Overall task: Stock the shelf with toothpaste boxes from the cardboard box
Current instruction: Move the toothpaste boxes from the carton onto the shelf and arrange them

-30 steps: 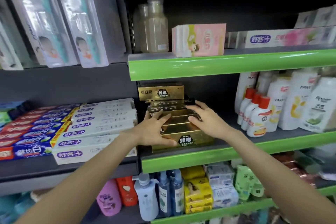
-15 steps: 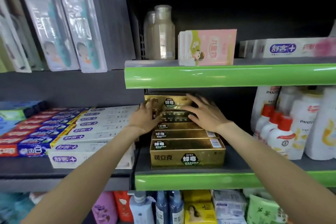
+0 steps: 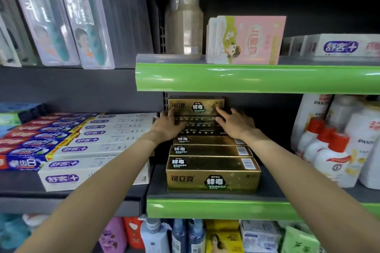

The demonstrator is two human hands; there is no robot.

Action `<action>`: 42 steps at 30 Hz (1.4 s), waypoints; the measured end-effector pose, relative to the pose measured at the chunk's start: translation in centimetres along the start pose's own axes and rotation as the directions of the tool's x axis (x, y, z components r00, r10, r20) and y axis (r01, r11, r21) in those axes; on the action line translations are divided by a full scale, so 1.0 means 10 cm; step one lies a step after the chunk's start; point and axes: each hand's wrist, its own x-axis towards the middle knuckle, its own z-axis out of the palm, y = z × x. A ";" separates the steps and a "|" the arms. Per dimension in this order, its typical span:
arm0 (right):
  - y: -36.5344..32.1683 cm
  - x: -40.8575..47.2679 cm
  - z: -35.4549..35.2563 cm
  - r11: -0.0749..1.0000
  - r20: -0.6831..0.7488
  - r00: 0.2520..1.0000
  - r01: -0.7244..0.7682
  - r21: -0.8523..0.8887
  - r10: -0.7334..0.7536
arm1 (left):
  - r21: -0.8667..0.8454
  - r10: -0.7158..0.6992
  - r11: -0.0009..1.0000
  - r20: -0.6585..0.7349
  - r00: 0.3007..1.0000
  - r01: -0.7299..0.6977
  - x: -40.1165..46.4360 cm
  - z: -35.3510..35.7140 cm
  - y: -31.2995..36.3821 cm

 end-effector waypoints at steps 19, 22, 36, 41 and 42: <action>-0.21 0.16 0.15 0.873 0.174 0.979 0.006 0.488 -0.105 | -0.087 0.043 0.996 0.135 0.990 -0.031 0.04 -0.06 0.01; -0.19 0.16 0.16 0.878 0.191 0.975 0.006 0.479 -0.110 | -0.050 0.020 0.999 0.175 0.984 -0.011 0.05 -0.02 0.01; -0.09 0.12 0.16 0.851 0.111 0.992 -0.014 0.526 -0.052 | -0.281 0.106 0.958 0.131 0.986 -0.065 0.15 0.06 0.05; -0.11 0.03 0.08 0.890 0.106 0.993 -0.006 0.456 -0.048 | -0.009 0.107 0.994 0.094 0.990 -0.106 0.10 0.00 0.09; -0.09 -0.03 0.04 0.898 0.091 0.994 0.012 0.439 -0.058 | 0.095 0.123 0.987 0.071 0.990 -0.129 0.04 -0.06 0.12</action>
